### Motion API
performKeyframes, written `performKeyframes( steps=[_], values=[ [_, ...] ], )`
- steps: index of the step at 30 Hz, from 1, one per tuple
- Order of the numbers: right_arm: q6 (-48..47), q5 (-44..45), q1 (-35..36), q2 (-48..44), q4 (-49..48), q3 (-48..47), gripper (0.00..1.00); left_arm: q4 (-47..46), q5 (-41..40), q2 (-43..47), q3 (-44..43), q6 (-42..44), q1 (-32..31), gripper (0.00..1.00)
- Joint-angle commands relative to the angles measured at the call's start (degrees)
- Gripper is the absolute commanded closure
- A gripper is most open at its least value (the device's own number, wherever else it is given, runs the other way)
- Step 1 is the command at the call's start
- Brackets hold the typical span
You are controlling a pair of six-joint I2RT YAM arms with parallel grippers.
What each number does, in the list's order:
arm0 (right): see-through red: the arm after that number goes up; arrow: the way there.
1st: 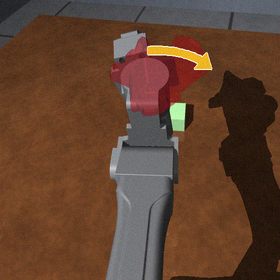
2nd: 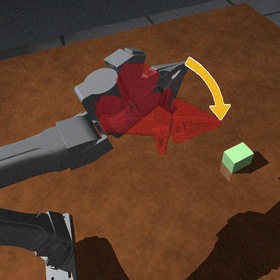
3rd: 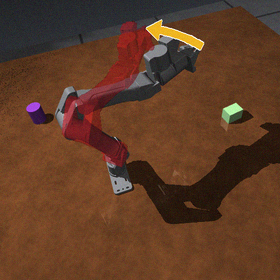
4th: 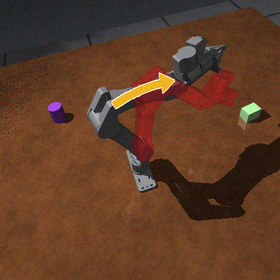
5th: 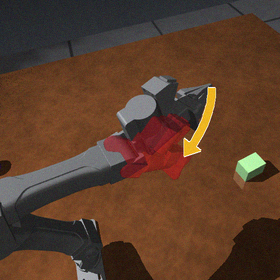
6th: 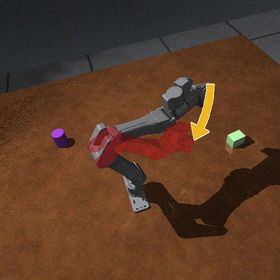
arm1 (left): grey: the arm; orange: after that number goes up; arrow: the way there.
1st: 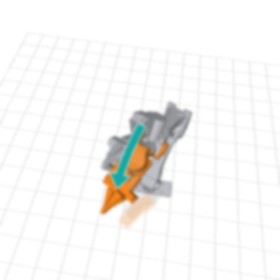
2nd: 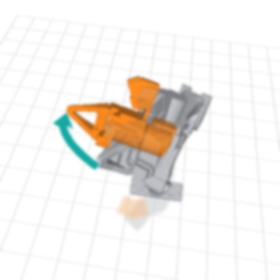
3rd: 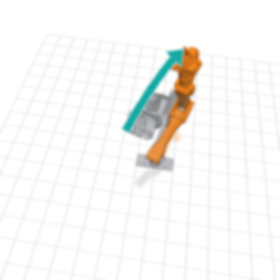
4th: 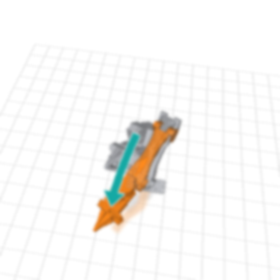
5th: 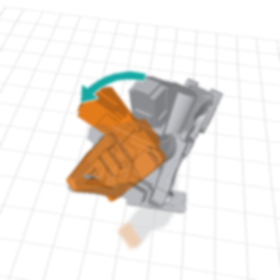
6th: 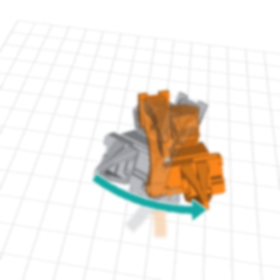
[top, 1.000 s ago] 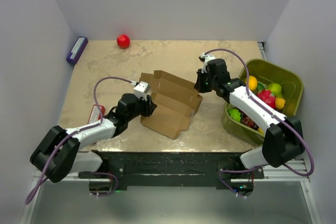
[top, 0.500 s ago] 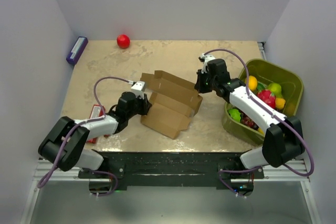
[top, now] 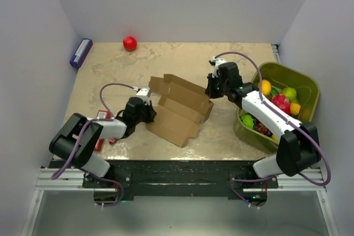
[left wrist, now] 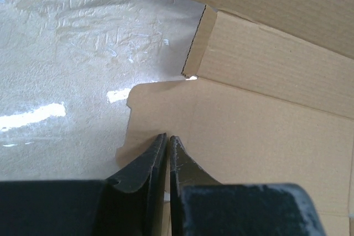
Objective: Fold the paper box
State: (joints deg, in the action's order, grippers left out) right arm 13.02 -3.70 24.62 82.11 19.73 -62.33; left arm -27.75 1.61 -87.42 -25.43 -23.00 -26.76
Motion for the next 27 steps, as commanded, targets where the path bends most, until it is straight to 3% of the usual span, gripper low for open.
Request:
performKeyframes(
  steps=[1,13,22,27],
  values=[
    [-0.8,0.9,-0.3,-2.5,-0.4,-1.2,1.0,-0.1,-1.5,-2.3,0.9,-1.5,0.7,0.89],
    [-1.2,-0.2,-0.2,-3.4,-0.7,-1.1,1.0,-4.3,2.1,-3.0,4.5,-4.2,0.7,0.87],
    [-2.5,-1.3,-0.3,-4.5,-1.2,-1.0,1.0,2.7,6.7,7.6,-4.2,-2.1,0.7,0.63],
    [-2.9,-1.7,-0.2,-4.8,-1.3,-1.0,1.0,6.7,5.6,7.1,-9.2,0.9,0.7,0.57]
  ],
)
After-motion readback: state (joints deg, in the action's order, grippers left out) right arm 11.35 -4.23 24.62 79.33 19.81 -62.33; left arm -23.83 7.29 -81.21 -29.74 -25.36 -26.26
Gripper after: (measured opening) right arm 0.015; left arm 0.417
